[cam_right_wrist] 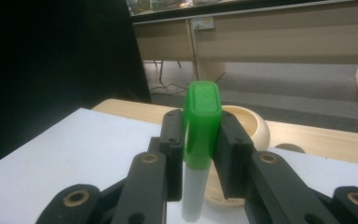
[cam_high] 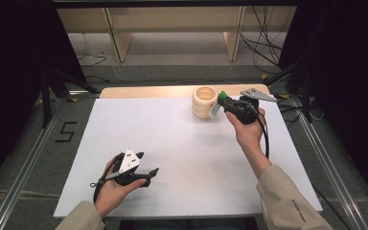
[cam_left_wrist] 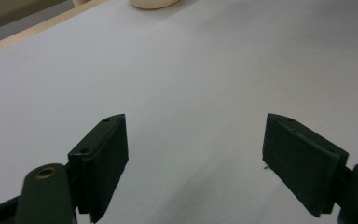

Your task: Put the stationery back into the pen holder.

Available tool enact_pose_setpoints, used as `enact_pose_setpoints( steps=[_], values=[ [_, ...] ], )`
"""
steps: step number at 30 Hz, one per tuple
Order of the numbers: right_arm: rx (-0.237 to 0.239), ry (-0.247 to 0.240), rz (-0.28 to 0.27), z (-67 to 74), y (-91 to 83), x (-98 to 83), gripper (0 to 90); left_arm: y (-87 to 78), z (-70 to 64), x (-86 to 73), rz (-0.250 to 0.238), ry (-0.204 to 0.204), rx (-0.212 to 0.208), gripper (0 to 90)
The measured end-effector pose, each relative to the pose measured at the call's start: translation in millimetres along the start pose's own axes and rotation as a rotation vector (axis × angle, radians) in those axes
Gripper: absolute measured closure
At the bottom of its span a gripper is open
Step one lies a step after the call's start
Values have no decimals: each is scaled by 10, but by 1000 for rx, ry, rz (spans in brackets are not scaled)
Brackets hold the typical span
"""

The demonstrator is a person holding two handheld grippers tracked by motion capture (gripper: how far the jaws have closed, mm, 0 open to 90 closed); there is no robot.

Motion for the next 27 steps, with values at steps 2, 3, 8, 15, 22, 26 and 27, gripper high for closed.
enact_pose_setpoints(
  steps=[2, 3, 8, 15, 22, 26, 27],
  values=[
    [-6, -3, -2, -8, 17, 23, 748, 2, 2, -3, 5, 4, 0, 222],
    [-8, -1, -2, -11, 26, 32, 748, 3, 2, -4, 6, 4, 0, 222],
    [-11, 3, -5, -23, 70, 72, 748, 4, 1, -3, 4, 5, 1, 222],
    [-15, 5, -11, -22, 113, 146, 748, 6, -4, 2, 1, 3, -2, 223],
    [-21, 7, -10, -31, 159, 200, 748, 10, -8, 1, 2, 1, -2, 223],
    [-28, 12, -12, -53, 187, 233, 748, 9, -11, 4, 1, 1, -3, 223],
    [-28, 15, -11, -56, 194, 239, 749, 10, -13, 6, -1, 0, -3, 224]
  ],
)
Point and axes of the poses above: each handheld gripper's, and its own axes: y roughly forward along the jaws, x roughly out of its top, z roughly to its left, the point moved 3 cm from there along y, roughly forward along the jaws, and after that the axes turned 7 degrees about z, right-handed, at the moved point
